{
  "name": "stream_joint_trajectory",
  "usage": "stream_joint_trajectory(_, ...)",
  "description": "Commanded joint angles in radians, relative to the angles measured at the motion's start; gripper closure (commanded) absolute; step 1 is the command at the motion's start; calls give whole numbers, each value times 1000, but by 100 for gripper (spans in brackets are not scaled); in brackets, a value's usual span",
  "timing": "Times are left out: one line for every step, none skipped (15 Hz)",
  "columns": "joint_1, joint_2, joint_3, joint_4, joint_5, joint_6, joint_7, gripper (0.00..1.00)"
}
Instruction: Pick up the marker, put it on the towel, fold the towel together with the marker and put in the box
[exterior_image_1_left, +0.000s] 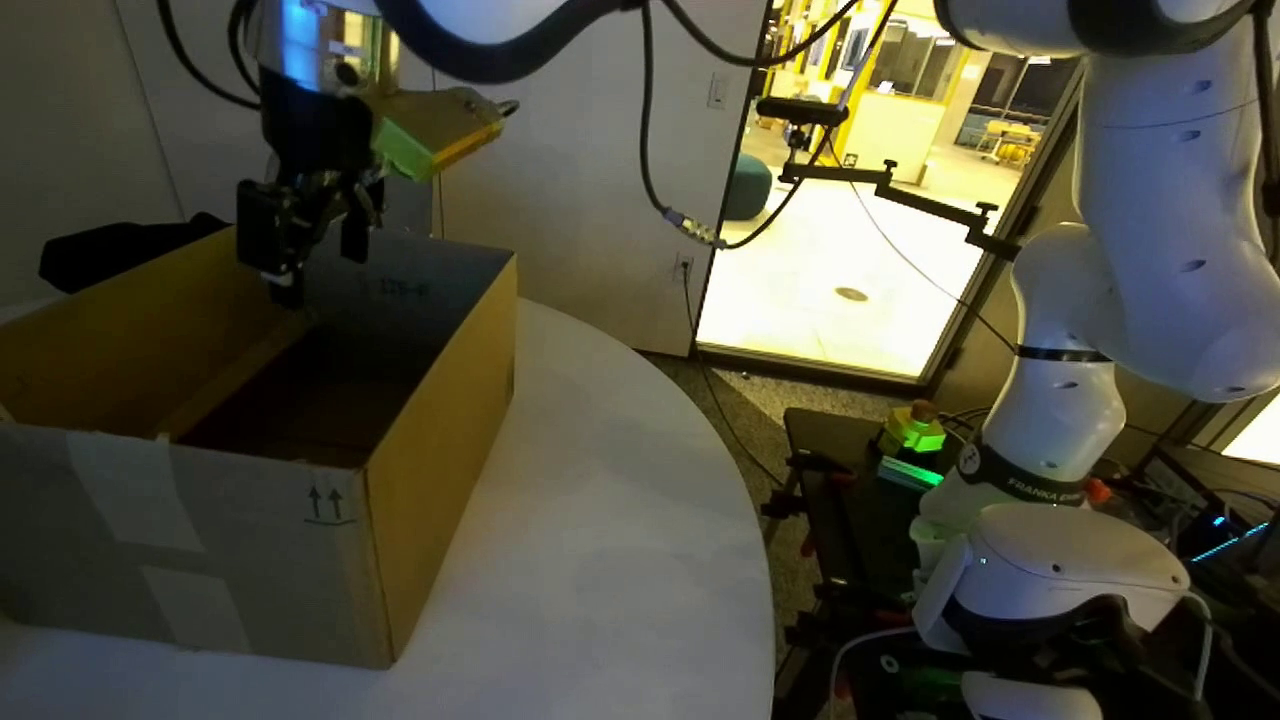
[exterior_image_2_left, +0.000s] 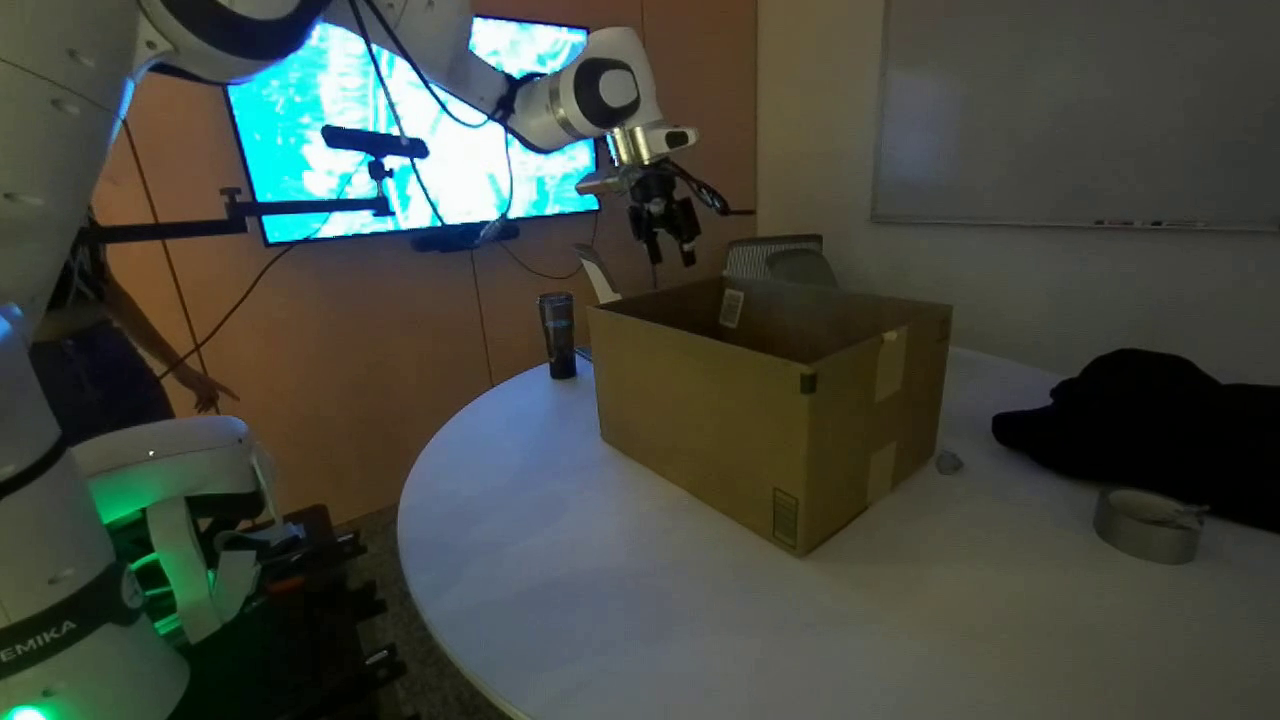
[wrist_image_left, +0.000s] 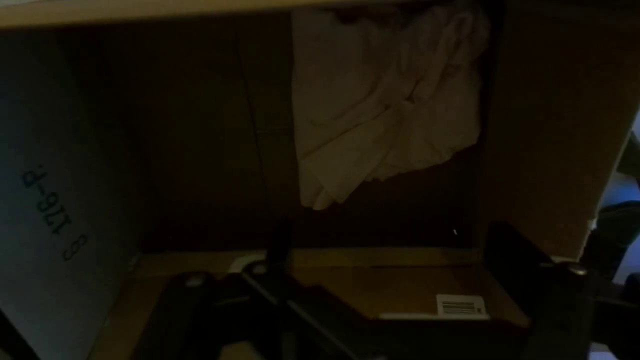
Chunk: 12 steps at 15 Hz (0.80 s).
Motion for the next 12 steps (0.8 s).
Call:
stream_joint_trajectory(-66,-228,46,-207,81,-45,-125,0)
stream_joint_trajectory(-81,-281,53,-253,105,-71,-155,0)
stream_joint_trajectory(-95,-334,59,-301,130,-94,-185,0)
stream_joint_trajectory(-108,-385,64,-346,159,-119,-218,0)
stream_joint_trajectory(-119,-437,65,-391,185,-145,-248,0)
stream_joint_trajectory(-130,-489,66,-437,220,-167,-283,0)
stream_joint_trajectory(-136,-543,62,-484,245,-188,-310,0)
stream_joint_trajectory(-140,-597,58,-537,266,-198,-338,0)
stream_joint_trajectory(-143,-650,52,-584,283,-211,-368,0)
stream_joint_trajectory(-145,-706,47,-642,297,-204,-393,0)
stream_joint_trajectory(-146,-761,40,-690,311,-211,-417,0)
stream_joint_trajectory(-146,-818,33,-745,322,-209,-439,0)
